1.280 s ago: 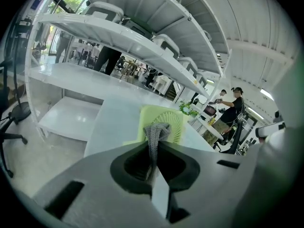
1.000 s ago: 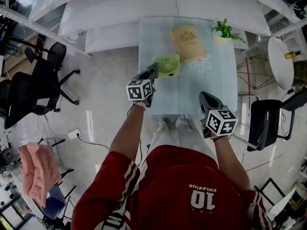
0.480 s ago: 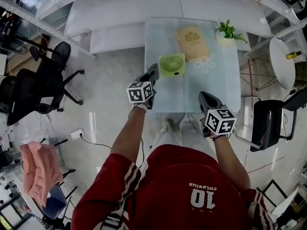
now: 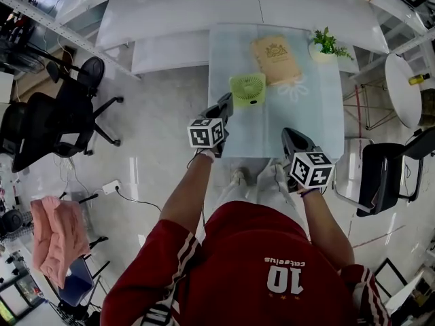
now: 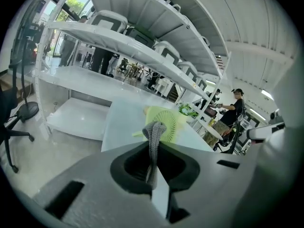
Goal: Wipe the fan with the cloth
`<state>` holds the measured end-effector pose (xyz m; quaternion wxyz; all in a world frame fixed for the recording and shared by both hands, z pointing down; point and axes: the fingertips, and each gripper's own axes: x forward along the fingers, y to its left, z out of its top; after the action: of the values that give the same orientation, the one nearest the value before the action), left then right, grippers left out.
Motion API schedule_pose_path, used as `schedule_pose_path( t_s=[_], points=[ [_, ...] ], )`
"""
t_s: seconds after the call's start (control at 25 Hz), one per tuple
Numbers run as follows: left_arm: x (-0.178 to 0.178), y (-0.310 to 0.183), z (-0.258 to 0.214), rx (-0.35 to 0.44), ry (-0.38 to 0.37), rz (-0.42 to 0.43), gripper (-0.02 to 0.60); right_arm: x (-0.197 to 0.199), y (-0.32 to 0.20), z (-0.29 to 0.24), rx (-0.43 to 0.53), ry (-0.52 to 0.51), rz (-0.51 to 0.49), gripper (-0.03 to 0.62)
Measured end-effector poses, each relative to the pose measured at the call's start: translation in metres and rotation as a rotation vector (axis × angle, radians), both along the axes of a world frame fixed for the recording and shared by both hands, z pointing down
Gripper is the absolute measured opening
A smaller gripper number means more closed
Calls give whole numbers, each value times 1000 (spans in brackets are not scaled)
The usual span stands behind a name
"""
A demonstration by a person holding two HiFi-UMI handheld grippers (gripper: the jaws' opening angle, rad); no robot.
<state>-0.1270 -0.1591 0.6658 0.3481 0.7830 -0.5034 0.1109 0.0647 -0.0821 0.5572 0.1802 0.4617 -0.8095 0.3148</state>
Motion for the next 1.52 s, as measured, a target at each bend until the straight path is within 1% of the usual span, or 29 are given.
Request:
schedule_pose_path(
  t_s=[0.28, 0.56, 0.72, 1.0, 1.16, 1.4, 1.52],
  points=[
    [27, -1, -9, 6, 26, 29, 26, 3, -13, 0, 9, -38, 23, 5],
    [71, -9, -11, 2, 52, 80, 26, 26, -20, -1, -1, -48, 68, 5],
    [93, -11, -5, -8, 53, 117, 26, 39, -21, 1, -12, -56, 89, 5],
    [128, -25, 7, -20, 70, 134, 26, 66, -28, 11, -33, -55, 114, 5],
    [139, -33, 17, -29, 70, 134, 26, 78, -34, 17, -46, -50, 117, 5],
    [148, -42, 31, -39, 69, 121, 25, 86, -46, 26, -66, -40, 95, 5],
    [147, -49, 40, -39, 41, 126, 25, 87, -53, 29, -70, -34, 75, 5]
  ],
)
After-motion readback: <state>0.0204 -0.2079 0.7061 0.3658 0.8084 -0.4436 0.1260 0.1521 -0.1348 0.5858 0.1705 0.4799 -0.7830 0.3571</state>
